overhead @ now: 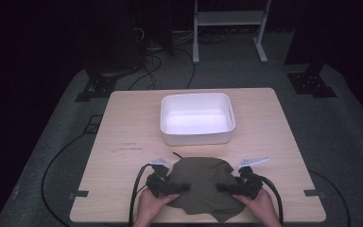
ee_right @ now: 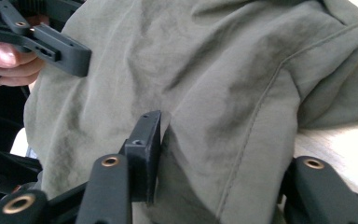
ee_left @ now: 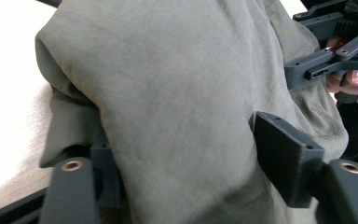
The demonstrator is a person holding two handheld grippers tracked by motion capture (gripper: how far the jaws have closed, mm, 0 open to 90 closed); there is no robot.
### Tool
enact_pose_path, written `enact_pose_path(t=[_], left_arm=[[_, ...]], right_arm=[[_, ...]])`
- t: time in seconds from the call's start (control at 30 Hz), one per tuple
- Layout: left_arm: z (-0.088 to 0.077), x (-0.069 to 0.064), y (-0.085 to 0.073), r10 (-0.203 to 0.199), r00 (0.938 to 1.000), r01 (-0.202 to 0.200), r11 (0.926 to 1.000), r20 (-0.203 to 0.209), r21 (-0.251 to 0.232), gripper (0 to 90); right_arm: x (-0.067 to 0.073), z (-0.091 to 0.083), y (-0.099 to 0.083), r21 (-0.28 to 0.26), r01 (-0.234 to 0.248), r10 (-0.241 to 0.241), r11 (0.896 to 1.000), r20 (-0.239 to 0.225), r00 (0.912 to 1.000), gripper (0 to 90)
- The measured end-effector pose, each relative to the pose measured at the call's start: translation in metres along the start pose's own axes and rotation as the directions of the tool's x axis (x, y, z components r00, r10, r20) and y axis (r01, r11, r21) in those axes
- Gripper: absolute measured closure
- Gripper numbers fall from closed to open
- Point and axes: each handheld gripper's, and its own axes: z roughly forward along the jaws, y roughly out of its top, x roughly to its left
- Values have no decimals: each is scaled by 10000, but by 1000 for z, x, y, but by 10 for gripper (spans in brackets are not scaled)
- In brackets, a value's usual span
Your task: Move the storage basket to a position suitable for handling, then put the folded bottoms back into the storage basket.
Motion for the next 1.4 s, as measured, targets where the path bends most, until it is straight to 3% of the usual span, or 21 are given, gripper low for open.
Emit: enact_pose_path(t=[0.2,0.53,0.77,1.4], left_arm=[[4,-1,1,44,9995,-49,9999,304,166,459],[7,2,-4,-108,9936,113,9999,1124,-31,604],[4,2,-8,-138,9887,150,9999,1492,-70,659],[-10,-7,-6,83,9843,6,9987,1760,-508,675]], right_arm=[[2,2,0,-20,56,-56,10000,-140,9999,583],[6,1,0,-250,261,-272,9993,-407,9988,666],[13,-1,1,-321,323,-340,9990,-555,9979,699],[20,-10,2,-887,311,-408,9956,-1097,9931,712]])
